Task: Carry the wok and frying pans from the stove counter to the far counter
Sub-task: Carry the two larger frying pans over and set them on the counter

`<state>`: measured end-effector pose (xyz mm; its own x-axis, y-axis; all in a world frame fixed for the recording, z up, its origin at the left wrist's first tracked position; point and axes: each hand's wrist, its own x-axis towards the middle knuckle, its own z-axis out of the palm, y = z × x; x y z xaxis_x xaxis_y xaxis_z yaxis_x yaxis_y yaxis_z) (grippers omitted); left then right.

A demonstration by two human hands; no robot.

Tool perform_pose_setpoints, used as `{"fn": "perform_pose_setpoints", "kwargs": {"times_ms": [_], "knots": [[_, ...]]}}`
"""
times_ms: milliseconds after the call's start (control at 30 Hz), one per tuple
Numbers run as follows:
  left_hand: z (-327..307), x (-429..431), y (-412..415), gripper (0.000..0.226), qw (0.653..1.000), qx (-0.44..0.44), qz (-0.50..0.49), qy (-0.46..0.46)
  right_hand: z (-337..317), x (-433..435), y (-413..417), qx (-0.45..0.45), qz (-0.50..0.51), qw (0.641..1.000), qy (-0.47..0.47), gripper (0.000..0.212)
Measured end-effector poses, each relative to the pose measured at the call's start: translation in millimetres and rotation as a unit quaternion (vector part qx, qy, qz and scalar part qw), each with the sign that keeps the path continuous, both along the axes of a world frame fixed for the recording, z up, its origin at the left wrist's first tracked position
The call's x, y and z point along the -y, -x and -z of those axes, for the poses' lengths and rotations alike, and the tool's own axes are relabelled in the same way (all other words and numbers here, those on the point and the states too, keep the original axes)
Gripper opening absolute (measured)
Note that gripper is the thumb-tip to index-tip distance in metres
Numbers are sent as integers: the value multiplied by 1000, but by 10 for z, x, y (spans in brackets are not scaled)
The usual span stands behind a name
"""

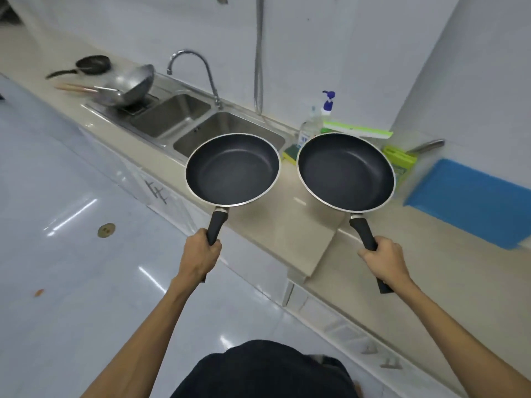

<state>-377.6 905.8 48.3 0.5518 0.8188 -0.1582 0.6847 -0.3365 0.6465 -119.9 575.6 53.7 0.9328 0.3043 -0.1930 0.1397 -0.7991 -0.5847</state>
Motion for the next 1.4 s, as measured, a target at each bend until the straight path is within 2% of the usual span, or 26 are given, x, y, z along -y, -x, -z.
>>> {"fn": "perform_pose_setpoints", "kwargs": {"times_ms": [267,500,700,800,967,1067,1200,1333,1400], "knots": [[-39,-1134,604,10,997,-11,-75,4,-75,-1347,191,-5,-52,999,9,16],[-55,-1991,593,10,991,-18,-132,2,-160,-2463,-98,2,-112,993,37,25],[-16,-2908,527,10,981,-37,-189,5,-127,-3743,-474,7,-185,982,44,15],[-38,-3355,477,11,975,-26,-223,8,-96,-4414,-616,5,-220,975,34,9],[-78,-3973,515,13,961,-7,-278,12,-162,-5400,-728,0,-268,963,40,14],[-99,-4320,573,6,956,3,-295,2,-208,-5923,-760,-2,-295,955,25,21],[-103,-4780,692,20,951,16,-308,-19,-225,-6580,-715,-7,-323,946,24,18],[-18,-5330,901,11,942,18,-336,-8,-223,-7295,-572,16,-342,939,14,26],[-6,-5648,1042,17,938,28,-345,-9,-237,-7682,-462,22,-349,937,6,22]]}}
